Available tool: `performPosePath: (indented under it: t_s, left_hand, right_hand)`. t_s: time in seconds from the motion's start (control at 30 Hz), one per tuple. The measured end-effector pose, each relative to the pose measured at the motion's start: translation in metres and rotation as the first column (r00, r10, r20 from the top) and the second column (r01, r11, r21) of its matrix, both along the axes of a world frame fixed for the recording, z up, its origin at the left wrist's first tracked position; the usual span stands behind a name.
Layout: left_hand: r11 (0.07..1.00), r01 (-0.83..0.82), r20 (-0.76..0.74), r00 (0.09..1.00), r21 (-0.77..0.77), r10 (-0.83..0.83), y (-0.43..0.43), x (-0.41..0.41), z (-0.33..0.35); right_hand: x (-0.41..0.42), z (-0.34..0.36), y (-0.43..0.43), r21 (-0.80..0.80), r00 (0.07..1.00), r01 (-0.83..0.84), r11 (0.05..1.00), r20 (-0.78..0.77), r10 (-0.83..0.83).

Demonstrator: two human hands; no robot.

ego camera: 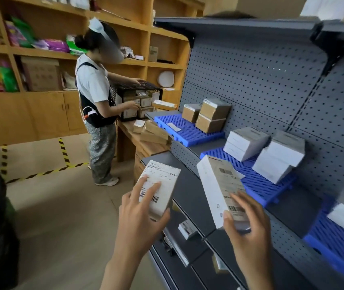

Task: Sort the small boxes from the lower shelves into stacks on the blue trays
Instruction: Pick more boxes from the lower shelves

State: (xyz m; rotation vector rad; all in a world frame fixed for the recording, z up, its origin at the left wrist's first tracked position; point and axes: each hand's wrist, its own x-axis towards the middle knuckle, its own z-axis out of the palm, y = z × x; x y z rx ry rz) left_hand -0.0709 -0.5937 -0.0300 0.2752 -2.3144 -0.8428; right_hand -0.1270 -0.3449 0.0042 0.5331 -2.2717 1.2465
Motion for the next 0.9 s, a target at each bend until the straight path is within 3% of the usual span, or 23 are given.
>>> performPosePath:
  t_s: [0.53,0.9]
  left_hand:
    - [0.971,0.118,-0.005,0.993,-0.207,-0.122,-0.104,-0.262,0.059]
    - [0.956,0.199,-0.045,0.976,-0.216,-0.213,-0.127,-0.422,0.105]
  right_hand:
    - [-0.217,0.029,-0.088,-0.103,0.986,0.140,0.985,-0.081,-0.149]
    - [-0.283,0.052,-0.101,-0.078,0.949,0.303,0.950,-0.072,-0.308]
